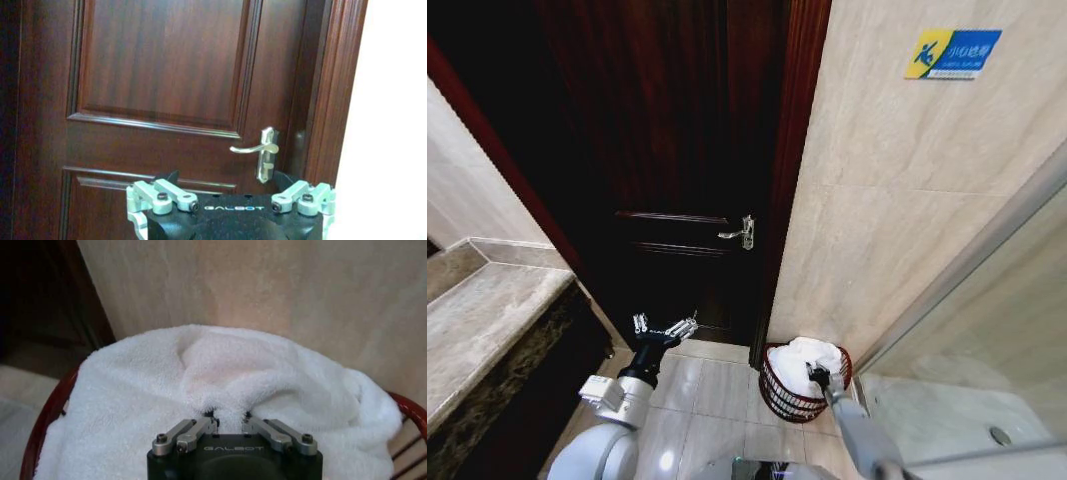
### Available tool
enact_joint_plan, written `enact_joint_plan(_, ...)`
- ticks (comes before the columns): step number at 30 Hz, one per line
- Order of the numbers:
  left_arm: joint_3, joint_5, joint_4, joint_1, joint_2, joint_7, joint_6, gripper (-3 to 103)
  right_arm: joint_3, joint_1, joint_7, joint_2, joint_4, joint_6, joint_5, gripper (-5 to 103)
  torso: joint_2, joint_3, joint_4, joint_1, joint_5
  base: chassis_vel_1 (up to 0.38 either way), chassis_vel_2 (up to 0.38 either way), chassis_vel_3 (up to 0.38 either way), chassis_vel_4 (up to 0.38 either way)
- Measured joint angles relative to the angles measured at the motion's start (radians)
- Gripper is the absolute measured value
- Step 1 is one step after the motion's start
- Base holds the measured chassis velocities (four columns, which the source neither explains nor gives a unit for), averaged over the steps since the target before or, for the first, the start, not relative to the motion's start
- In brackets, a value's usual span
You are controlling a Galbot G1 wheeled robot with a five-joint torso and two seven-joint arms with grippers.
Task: Discard the used towel into the hamper.
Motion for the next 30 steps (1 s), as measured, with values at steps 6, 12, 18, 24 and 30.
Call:
enact_joint_plan(6, 0.0, 0.0, 0.0, 0.0, 0.0, 0.0, 0.0, 97, -0.008, 0.057, -0.008, 0.013, -0.075, -0.06, -0.035, 14, 0.0, 0.0, 0.0, 0.0, 0.0002, 0.0, 0.0, 0.0, 0.0)
enact_joint_plan(12, 0.0, 0.0, 0.0, 0.0, 0.0, 0.0, 0.0, 97, -0.012, 0.09, 0.008, 0.032, -0.128, -0.12, -0.035, 14, 0.0, 0.0, 0.0001, 0.0, 0.0002, 0.0, 0.0, 0.0, 0.0)
enact_joint_plan(18, 0.0, 0.0, 0.0, 0.0, 0.0, 0.0, 0.0, 97, -0.006, 0.091, 0.024, 0.04, -0.148, -0.174, -0.033, 14, 0.0, 0.0, 0.0003, 0.0, 0.0004, 0.0, 0.0, 0.0, 0.0)
enact_joint_plan(24, 0.0, 0.0, 0.0, 0.0, 0.0, 0.0, 0.0, 97, 0.008, 0.091, 0.043, 0.036, -0.167, -0.245, -0.025, 14, 0.0, 0.0, 0.0003, 0.0, 0.0004, 0.0, 0.0, 0.0, 0.0)
enact_joint_plan(30, 0.0, 0.0, 0.0, 0.0, 0.0, 0.0, 0.0, 97, 0.013, 0.092, 0.055, 0.038, -0.176, -0.282, -0.022, 14, 0.0, 0.0, 0.0001, 0.0, 0.0003, 0.0, 0.0, 0.0, 0.0)
